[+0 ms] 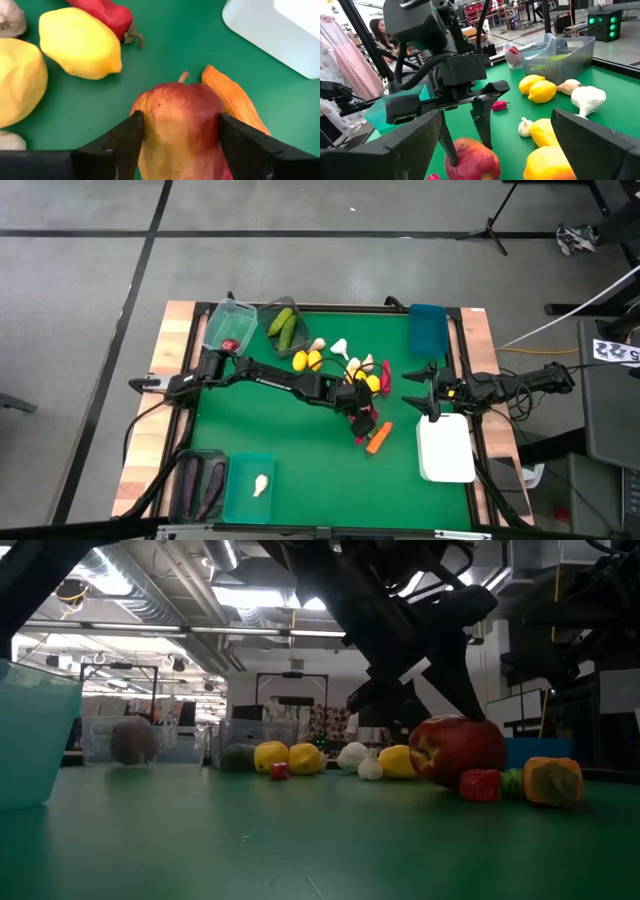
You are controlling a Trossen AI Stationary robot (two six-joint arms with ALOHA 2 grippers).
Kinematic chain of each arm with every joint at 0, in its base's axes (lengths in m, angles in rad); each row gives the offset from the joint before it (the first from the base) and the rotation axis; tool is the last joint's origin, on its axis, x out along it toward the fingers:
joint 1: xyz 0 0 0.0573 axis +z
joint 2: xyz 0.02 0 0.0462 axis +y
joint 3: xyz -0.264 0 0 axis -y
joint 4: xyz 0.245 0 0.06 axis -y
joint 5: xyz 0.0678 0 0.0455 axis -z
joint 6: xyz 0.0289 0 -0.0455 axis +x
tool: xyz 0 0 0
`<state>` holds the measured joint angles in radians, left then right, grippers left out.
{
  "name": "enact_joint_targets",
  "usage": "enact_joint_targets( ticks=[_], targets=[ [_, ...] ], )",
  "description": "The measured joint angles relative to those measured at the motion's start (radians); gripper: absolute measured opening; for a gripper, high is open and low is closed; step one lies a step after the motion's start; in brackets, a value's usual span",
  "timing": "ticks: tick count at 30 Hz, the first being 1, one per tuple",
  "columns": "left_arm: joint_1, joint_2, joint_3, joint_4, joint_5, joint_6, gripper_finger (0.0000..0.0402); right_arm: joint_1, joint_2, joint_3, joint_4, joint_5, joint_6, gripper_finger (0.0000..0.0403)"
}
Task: Sort produce into baskets
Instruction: Put the apple into the transparent bin
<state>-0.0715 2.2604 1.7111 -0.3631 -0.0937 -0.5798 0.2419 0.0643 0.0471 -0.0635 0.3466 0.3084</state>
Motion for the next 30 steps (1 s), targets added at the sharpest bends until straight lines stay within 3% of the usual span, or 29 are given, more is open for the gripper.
enact_joint_targets(
  ticks=[6,22,30],
  targets=[
    [-0.004,-0.016,-0.004,0.019,0.006,0.027,0.0192,0.000,0.000,0.000,0.000,0.000,0.000,0.0376],
    [-0.005,-0.058,-0.008,-0.014,-0.012,0.109,0.0184,0.000,0.000,0.000,0.000,0.000,0.000,0.0376],
    [0.003,-0.122,-0.010,-0.098,-0.072,0.150,0.0145,0.000,0.000,0.000,0.001,0.003,-0.002,0.0376]
  ],
)
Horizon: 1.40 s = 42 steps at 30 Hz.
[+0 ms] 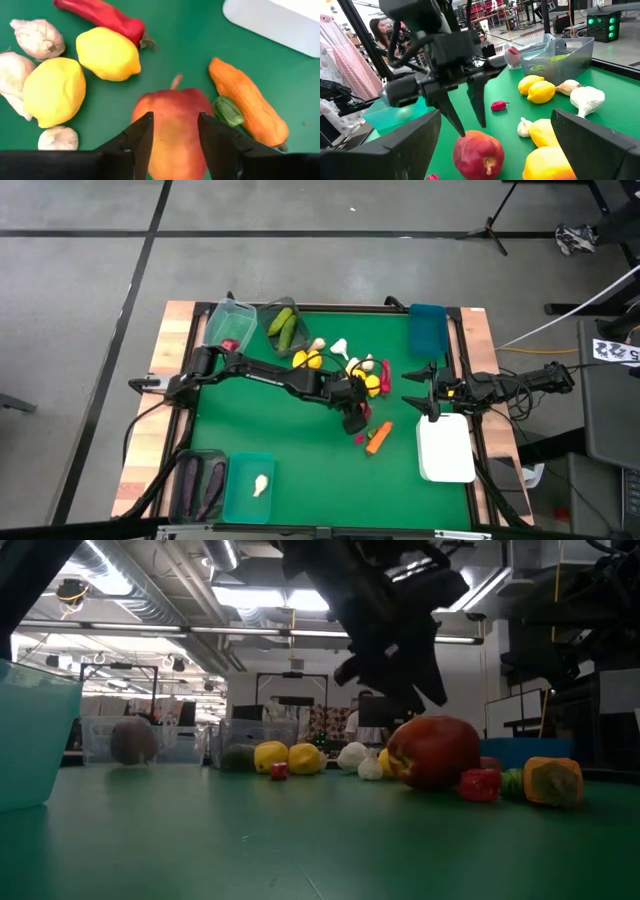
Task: Sort produce into baskets
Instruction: Put the apple into the transparent bin
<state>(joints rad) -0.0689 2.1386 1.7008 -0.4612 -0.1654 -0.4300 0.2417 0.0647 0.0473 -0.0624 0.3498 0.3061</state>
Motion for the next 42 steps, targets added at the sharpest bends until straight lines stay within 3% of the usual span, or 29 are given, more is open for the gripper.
enact_joint_targets(
  ticks=[9,15,20,24,29,37,42],
  targets=[
    [0.001,-0.039,0.002,-0.082,-0.002,0.071,0.0080,0.000,0.036,0.000,0.005,0.060,0.012,0.0370],
    [0.007,-0.067,0.004,-0.159,-0.005,0.089,0.0059,0.000,0.213,-0.006,0.072,0.140,0.027,0.0346],
    [0.019,-0.069,0.004,-0.197,-0.058,0.088,0.0066,0.000,0.399,-0.007,0.196,0.205,0.069,0.0338],
    [0.022,-0.064,0.004,-0.189,-0.055,0.100,0.0097,0.000,0.524,-0.006,0.227,0.208,0.126,0.0337],
    [0.014,-0.063,0.004,-0.201,0.029,0.157,0.0172,0.000,0.631,-0.004,0.297,0.137,0.141,0.0337],
    [-0.006,-0.055,0.006,-0.098,-0.020,0.171,0.0312,0.000,0.682,-0.002,0.383,0.129,0.109,0.0337],
    [-0.010,-0.033,0.006,-0.135,-0.038,0.103,0.0366,0.000,0.682,-0.002,0.383,0.129,0.109,0.0337]
  ],
)
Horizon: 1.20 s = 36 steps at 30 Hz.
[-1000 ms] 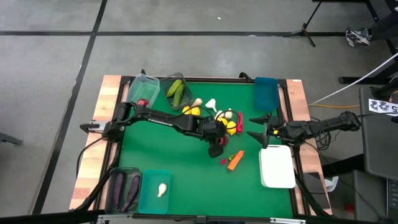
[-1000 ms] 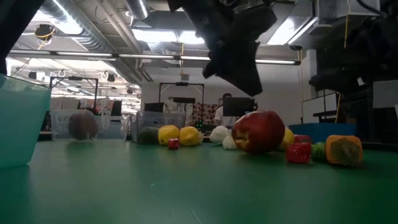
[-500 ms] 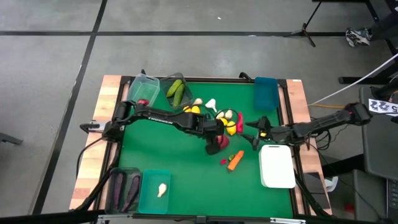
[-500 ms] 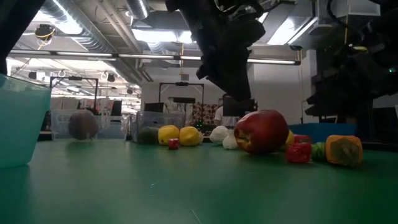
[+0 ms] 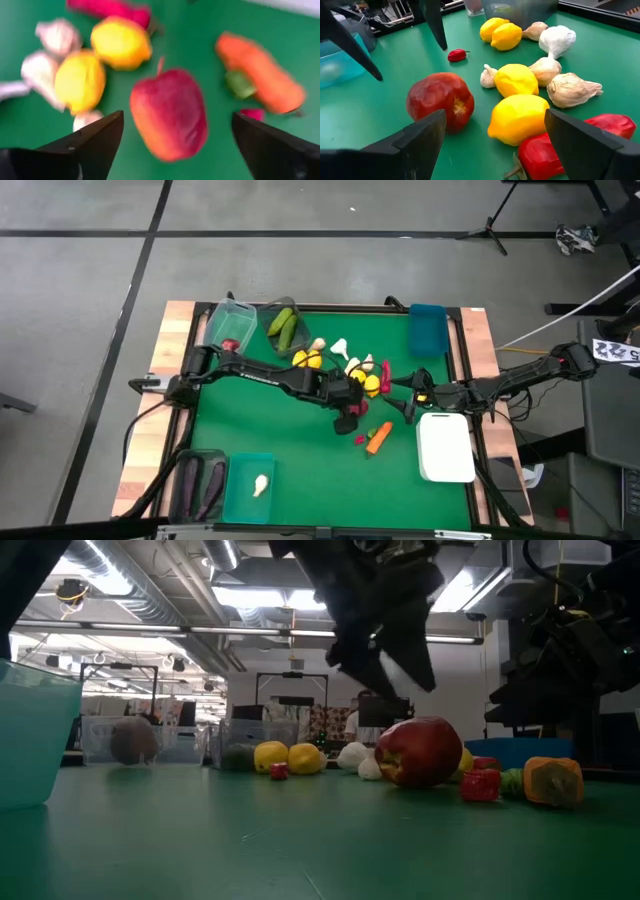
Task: Sort produce into baskets
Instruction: Put the apple into the transparent bin
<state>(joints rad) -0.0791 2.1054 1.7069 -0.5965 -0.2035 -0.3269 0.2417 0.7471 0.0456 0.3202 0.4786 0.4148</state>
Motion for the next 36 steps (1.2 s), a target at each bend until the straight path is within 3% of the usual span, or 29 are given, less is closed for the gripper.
enact_joint_targets(
  ticks=[6,19,23,27,36],
  targets=[
    [0.000,0.052,0.000,-0.010,-0.042,-0.046,0.0397,0.000,0.000,0.001,-0.007,0.000,0.000,0.0337],
    [0.030,0.099,0.000,0.064,-0.046,-0.061,0.0399,0.000,0.000,0.001,-0.010,0.000,0.000,0.0337],
    [0.045,0.155,0.000,0.063,0.007,-0.073,0.0398,0.000,0.000,0.002,-0.010,0.000,-0.001,0.0337],
    [0.056,0.176,0.000,0.072,0.066,-0.094,0.0390,0.000,0.000,0.002,-0.010,0.000,-0.001,0.0337],
    [0.054,0.172,0.000,0.108,0.065,-0.060,0.0327,0.000,0.000,0.002,-0.010,0.000,0.000,0.0337]
  ],
)
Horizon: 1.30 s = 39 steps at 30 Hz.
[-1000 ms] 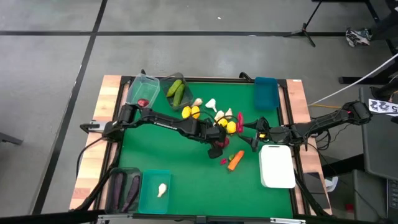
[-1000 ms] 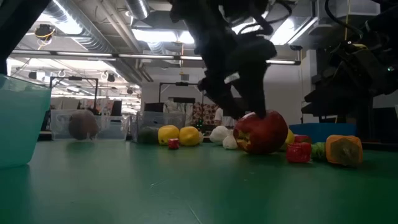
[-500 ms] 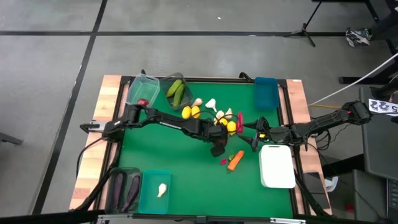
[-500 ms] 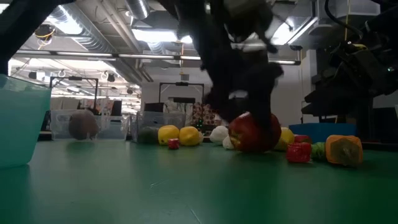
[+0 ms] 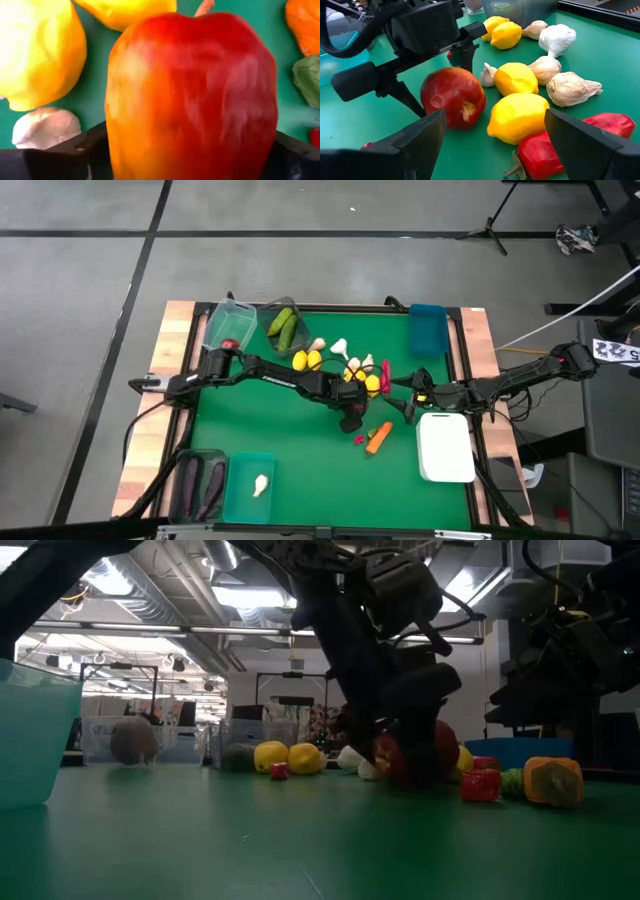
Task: Sort produce into baskets
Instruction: Put the apple into the transparent bin
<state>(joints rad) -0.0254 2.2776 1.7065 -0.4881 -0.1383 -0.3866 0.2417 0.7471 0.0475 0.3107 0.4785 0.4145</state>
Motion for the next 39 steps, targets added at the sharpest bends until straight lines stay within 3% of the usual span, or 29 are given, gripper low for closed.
enact_joint_targets(
  ticks=[5,13,17,24,29,39],
  targets=[
    [0.000,-0.009,0.000,-0.008,-0.001,-0.014,0.0296,0.000,0.000,0.000,0.000,0.001,0.005,0.0337],
    [-0.002,-0.084,0.000,-0.044,-0.072,-0.008,0.0300,0.000,0.001,0.000,-0.005,0.002,0.008,0.0337],
    [-0.001,-0.157,0.000,-0.166,-0.152,-0.026,0.0302,0.000,0.002,0.000,-0.008,0.003,0.008,0.0337],
    [0.035,-0.317,0.000,-0.544,-0.389,-0.186,0.0303,0.000,0.002,0.000,-0.008,0.003,0.008,0.0337],
    [0.126,-0.420,0.000,-0.767,-0.470,-0.270,0.0304,0.000,0.002,0.000,-0.013,0.004,0.008,0.0337],
    [0.436,-0.541,0.000,-0.877,-0.503,-0.222,0.0305,0.000,0.002,0.000,-0.030,0.008,0.029,0.0337]
  ],
)
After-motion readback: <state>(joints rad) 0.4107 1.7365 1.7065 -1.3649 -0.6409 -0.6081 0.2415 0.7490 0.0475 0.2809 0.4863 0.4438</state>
